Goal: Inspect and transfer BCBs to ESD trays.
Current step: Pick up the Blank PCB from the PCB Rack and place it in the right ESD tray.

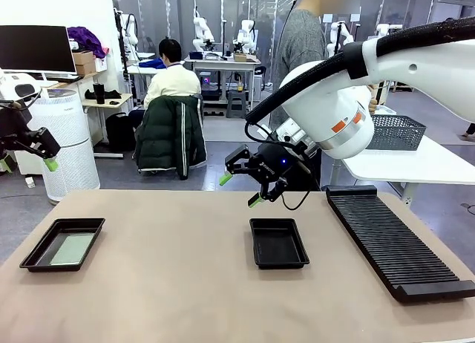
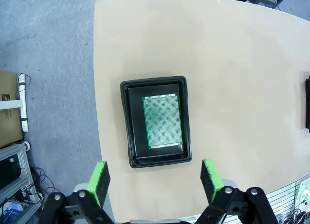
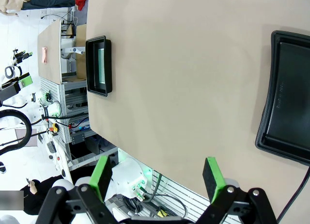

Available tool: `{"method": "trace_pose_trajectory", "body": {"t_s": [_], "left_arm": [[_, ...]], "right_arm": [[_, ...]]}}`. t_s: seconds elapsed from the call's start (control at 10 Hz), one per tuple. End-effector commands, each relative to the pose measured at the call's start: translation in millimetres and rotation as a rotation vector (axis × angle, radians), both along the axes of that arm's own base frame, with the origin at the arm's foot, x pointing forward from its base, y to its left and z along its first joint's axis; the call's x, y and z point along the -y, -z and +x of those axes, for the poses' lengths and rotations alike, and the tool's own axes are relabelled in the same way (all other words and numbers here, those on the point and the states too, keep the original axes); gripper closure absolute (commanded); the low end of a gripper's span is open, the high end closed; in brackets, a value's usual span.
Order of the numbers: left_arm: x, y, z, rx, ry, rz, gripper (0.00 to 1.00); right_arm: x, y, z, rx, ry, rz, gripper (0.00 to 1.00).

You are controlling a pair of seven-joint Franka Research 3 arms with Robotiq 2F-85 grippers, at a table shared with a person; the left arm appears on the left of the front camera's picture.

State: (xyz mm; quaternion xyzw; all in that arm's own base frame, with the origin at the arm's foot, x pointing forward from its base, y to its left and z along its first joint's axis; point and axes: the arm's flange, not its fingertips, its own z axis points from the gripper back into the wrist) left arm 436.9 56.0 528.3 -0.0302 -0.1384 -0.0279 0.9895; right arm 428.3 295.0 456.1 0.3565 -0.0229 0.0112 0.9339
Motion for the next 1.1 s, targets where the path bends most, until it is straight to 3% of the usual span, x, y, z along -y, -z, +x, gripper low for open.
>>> {"method": "trace_pose_trajectory", "body": {"t_s": [0.0,1.0], "left_arm": [[0.4,1.6,-2.2,0.004,-0.002,0.001,0.0],[0.4,1.6,-2.2,0.004,-0.002,0.001,0.0]], "right_arm": [[0.9,1.1,-0.4,-0.001,0.001,-0.001,0.0],[0.9,1.1,-0.4,-0.001,0.001,-0.001,0.0]]}}
